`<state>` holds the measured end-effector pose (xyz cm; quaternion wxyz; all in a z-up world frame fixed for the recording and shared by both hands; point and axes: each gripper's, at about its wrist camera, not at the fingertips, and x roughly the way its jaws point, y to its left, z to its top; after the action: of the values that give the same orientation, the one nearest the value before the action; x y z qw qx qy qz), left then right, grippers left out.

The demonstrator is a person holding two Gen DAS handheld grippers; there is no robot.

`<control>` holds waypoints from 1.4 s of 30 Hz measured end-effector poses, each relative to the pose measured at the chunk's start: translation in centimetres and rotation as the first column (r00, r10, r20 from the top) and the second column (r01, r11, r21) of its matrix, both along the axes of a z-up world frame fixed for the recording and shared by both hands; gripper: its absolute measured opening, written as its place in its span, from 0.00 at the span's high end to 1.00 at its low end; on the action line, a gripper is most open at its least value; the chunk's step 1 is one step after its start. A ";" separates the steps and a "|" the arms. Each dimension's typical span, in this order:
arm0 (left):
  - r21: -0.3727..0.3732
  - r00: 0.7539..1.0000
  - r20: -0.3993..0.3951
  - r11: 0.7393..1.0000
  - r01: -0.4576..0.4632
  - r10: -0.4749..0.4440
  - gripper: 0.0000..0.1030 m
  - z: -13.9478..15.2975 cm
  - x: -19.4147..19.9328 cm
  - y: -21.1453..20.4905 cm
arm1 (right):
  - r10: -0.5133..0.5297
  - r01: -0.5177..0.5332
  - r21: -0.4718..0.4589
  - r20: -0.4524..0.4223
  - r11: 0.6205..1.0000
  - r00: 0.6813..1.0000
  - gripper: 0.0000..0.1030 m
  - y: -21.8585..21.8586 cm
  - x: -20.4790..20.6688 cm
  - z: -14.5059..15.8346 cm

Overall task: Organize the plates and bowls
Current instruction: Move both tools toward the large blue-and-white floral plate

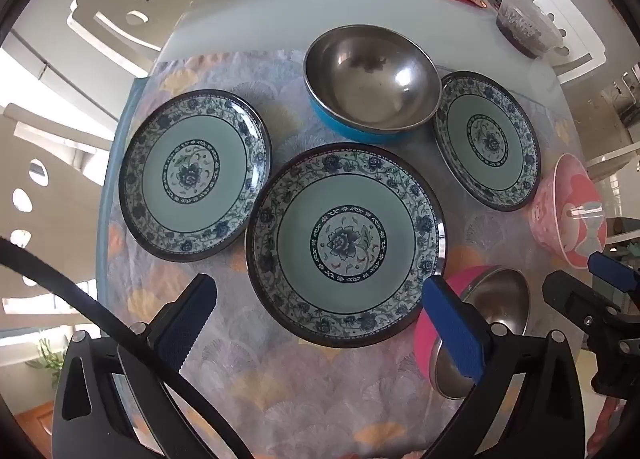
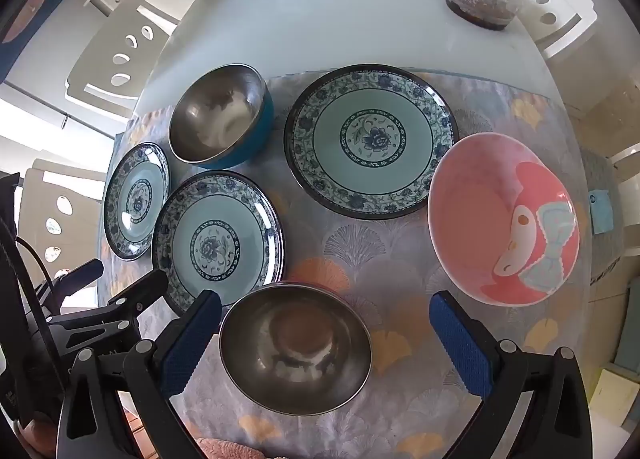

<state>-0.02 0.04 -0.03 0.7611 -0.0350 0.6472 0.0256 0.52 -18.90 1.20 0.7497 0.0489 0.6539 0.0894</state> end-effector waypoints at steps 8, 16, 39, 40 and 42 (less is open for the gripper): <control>-0.016 1.000 -0.016 1.000 -0.009 0.009 0.01 -0.3 -0.2 0.2 | 0.001 -0.001 0.003 -0.005 1.000 1.000 0.00 -0.1 0.0 -0.1; 0.001 0.999 -0.028 1.000 -0.017 0.017 0.01 -0.9 -0.3 0.3 | 0.000 0.000 0.000 -0.014 1.000 1.000 0.00 0.0 -0.1 -0.3; 0.010 0.998 -0.055 1.000 -0.023 0.024 0.01 -2.5 0.0 1.1 | -0.008 0.009 0.026 -0.030 1.000 1.000 0.00 0.2 0.4 -1.0; 0.011 0.998 -0.065 1.000 -0.021 0.022 0.01 -2.5 -0.1 1.0 | -0.010 0.011 0.026 -0.032 1.000 0.999 0.00 0.1 0.4 -1.0; 0.012 0.998 -0.057 1.000 -0.014 0.015 0.01 -2.6 0.0 0.9 | -0.017 0.018 0.027 -0.041 0.999 0.999 0.00 -0.1 0.3 -1.1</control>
<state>0.03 0.97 -2.58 0.7424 -0.0345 0.6682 0.0359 0.84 -19.00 0.07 0.7364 0.0668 0.6671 0.0907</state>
